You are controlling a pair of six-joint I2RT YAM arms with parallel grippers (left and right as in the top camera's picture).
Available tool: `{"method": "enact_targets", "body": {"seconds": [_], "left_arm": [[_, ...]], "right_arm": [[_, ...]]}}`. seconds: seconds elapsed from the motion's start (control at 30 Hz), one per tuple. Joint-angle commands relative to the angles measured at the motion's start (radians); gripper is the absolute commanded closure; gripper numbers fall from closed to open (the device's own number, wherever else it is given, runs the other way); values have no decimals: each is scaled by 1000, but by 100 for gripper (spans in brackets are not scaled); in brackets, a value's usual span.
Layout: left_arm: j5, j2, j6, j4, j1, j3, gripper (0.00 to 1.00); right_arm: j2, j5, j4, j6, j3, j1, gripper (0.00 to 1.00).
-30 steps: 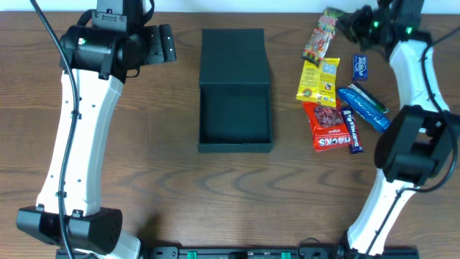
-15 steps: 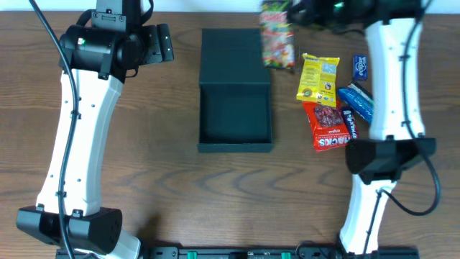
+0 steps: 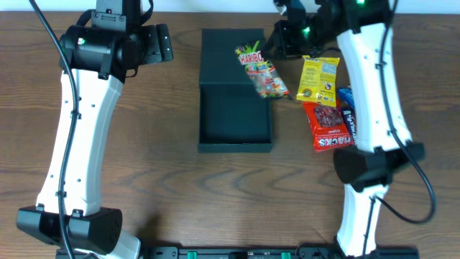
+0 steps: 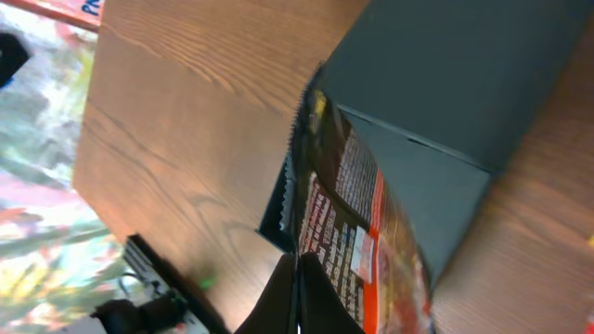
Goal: Pack container
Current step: 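Lift the Haribo bag and carry it over the green box, then lower the Haribo bag into the box and release it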
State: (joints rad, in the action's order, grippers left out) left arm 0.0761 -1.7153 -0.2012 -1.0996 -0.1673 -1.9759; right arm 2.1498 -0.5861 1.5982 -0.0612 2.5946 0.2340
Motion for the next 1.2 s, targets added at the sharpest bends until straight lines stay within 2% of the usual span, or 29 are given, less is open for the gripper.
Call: {"method": "enact_targets", "body": {"seconds": [0.0,0.2,0.27,0.4,0.57,0.87,1.17], "left_arm": [[13,-13,14,-2,5,0,5],[21,-13,15,-2,5,-1,5],[55,-13,16,-3,5,0,5],[88,-13,30,-15,23,0,5],[80,-13,29,-59,66,0,5],[80,-13,29,-66,83,0,5],[79,-13,21,-68,83,0,5]], "right_arm": [[-188,36,-31,52,-125,-53,99],[-362,-11,-268,66,-633,-74,98],[-364,-43,-340,56,-698,-42,98],[-335,-68,-505,-40,-724,61,99],[-312,-202,-610,-159,-725,105,99],[-138,-402,-637,-300,-747,123,99],[-36,-413,-636,-444,-747,133,98]]}}
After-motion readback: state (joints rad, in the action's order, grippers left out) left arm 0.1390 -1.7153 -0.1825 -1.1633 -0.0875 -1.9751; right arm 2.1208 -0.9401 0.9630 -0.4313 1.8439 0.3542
